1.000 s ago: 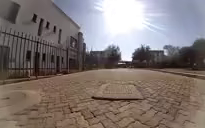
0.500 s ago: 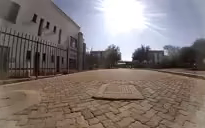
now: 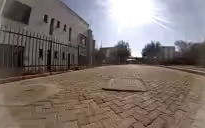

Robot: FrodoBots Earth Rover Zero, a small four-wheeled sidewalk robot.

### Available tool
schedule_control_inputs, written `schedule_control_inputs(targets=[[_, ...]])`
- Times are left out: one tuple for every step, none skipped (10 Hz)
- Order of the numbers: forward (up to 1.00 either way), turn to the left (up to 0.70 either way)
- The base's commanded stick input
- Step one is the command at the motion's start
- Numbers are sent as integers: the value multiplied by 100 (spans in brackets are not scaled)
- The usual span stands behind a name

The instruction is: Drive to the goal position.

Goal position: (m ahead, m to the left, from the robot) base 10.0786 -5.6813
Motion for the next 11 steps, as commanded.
schedule_control_inputs(targets=[[-100,-13],[-98,0],[-50,0],[-2,0],[50,13],[100,27],[100,27],[100,27],[100,27],[100,27],[100,27]])
